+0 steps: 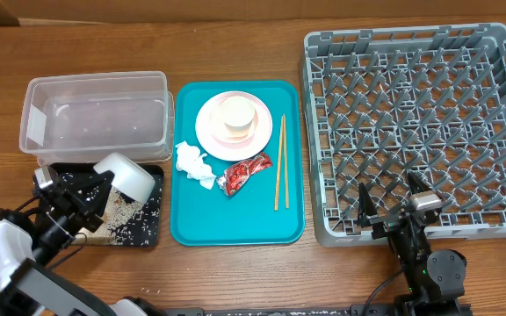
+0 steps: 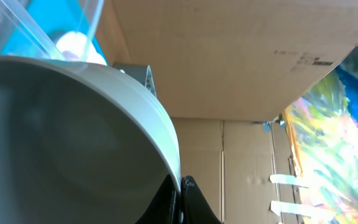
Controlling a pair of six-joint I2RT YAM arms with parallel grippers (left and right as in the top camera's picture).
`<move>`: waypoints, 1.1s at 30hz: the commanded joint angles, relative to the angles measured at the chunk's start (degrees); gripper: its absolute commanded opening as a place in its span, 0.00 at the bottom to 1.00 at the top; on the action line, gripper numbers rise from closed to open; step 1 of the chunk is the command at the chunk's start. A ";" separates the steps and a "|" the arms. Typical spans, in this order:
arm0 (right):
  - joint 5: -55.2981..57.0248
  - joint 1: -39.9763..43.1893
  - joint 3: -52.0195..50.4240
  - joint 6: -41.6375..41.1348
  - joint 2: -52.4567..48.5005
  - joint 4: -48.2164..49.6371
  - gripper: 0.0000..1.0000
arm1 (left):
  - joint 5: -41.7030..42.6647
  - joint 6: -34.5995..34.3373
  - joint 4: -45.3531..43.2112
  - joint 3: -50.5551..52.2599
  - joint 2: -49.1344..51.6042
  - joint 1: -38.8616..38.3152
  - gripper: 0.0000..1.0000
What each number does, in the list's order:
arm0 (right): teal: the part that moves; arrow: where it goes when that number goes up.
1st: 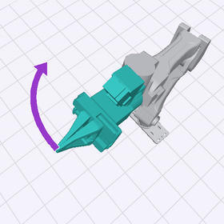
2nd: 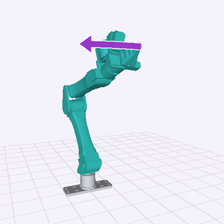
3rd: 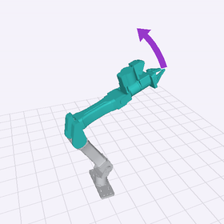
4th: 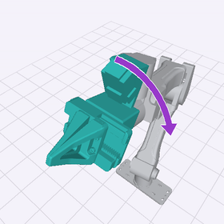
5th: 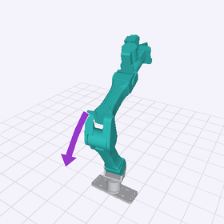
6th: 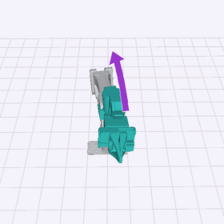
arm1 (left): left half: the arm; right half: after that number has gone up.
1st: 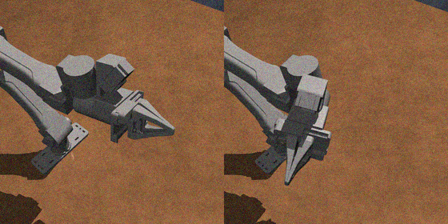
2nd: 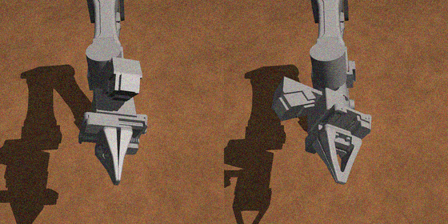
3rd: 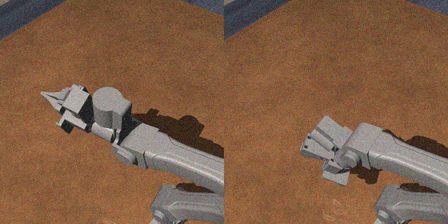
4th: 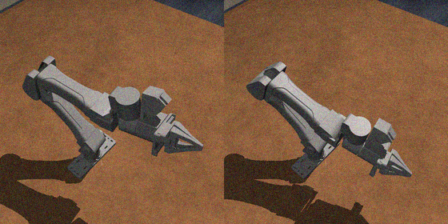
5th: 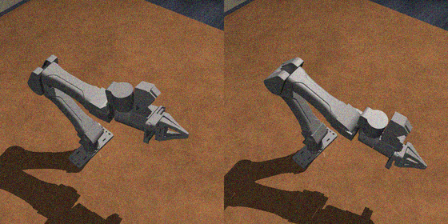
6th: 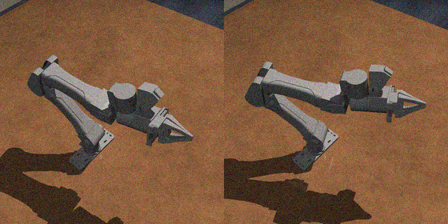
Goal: Sort waste into correct bins and load items into the dishwasher
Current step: 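Carry the bowl to the black tray and tip rice out, then return the emptied bowl to the teal tray and release it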
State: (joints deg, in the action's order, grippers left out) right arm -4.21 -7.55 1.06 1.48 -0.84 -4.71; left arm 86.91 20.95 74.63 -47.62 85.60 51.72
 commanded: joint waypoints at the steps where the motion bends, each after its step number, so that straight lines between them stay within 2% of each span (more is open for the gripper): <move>1: 0.09 -0.26 -0.61 -0.13 0.68 0.31 1.00 | -4.00 3.52 3.10 -3.02 -4.63 -0.02 0.04; 5: 0.09 -0.26 -0.61 -0.13 0.68 0.31 1.00 | -11.76 3.06 6.36 -7.61 -9.68 -0.04 0.04; 8: 0.09 -0.26 -0.61 -0.13 0.68 0.31 1.00 | -16.37 0.22 6.80 -9.79 -13.11 -0.07 0.04; 13: 0.09 -0.26 -0.61 -0.13 0.68 0.31 1.00 | -20.41 -4.26 5.97 -11.93 -18.88 -0.09 0.04; 20: 0.09 -0.26 -0.61 -0.13 0.68 0.31 1.00 | -31.34 -16.70 -1.20 -12.85 -26.25 -4.46 0.04; 22: 0.09 -0.26 -0.61 -0.13 0.68 0.31 1.00 | -34.77 -20.11 -3.08 -13.07 -27.54 -7.58 0.04; 27: 0.09 -0.26 -0.61 -0.13 0.68 0.31 1.00 | -44.41 -29.77 -8.55 -14.99 -28.35 -22.73 0.04; 33: 0.09 -0.26 -0.61 -0.13 0.68 0.31 1.00 | -59.56 -41.55 -14.16 -15.34 -27.82 -45.90 0.04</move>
State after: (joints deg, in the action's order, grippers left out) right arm -4.23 -7.55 1.06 1.45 -0.84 -4.69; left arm 38.87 -10.92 61.52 -61.41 58.13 15.77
